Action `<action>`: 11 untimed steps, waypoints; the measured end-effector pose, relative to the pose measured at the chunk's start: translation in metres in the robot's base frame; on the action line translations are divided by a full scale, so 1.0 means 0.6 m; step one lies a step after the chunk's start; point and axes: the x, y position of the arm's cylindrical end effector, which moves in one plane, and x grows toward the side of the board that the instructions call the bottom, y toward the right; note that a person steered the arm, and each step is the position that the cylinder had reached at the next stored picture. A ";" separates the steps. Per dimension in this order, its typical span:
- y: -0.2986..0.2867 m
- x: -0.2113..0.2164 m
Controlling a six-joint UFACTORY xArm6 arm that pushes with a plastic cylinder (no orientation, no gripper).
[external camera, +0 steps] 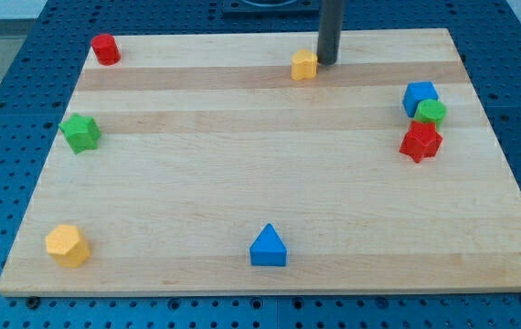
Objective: Move the yellow heart towards the left of the blue cube
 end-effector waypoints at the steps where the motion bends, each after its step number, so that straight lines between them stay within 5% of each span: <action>1: -0.002 -0.037; 2: -0.029 -0.080; 4: -0.009 0.088; 5: 0.014 0.092; 7: -0.114 -0.024; 8: -0.187 0.015; 11: 0.009 0.100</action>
